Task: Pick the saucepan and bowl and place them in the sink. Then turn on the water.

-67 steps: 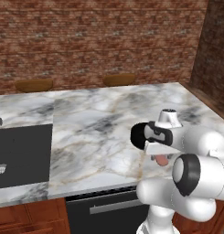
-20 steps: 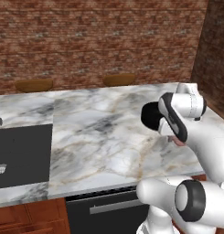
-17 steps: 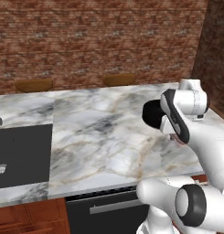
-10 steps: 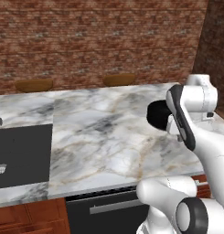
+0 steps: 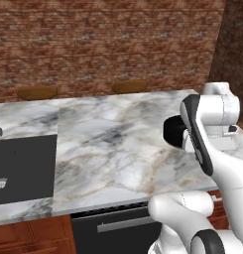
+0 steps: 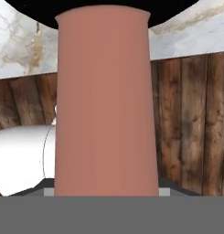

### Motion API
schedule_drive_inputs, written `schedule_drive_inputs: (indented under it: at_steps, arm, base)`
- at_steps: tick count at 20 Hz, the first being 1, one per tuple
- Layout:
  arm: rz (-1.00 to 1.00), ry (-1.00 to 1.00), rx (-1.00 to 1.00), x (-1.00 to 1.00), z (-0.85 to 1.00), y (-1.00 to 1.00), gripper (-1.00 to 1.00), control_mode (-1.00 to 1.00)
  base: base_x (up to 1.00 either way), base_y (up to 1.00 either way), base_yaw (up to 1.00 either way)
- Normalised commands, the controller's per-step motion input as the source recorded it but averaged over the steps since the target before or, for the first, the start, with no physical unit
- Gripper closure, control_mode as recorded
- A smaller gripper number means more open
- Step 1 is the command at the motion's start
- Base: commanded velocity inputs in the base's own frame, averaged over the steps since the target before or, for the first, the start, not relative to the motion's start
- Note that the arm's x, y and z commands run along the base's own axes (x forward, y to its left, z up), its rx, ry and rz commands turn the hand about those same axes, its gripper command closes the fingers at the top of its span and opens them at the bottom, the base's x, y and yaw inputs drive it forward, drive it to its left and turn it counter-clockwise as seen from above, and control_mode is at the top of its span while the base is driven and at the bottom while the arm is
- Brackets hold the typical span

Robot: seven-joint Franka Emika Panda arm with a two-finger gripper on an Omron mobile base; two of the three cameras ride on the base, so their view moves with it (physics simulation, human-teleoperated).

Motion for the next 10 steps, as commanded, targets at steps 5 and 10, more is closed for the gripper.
schedule_drive_inputs:
  at_steps: [5,10]
  arm:
    - [-0.04,0.00,-0.02,0.00,0.00,0.46,1.00,-1.00]
    - [-0.01,0.00,0.00,0.00,0.00,0.38,1.00,-1.00]
  base:
    - [0.00,0.00,0.00]
    - [0.00,0.00,0.00]
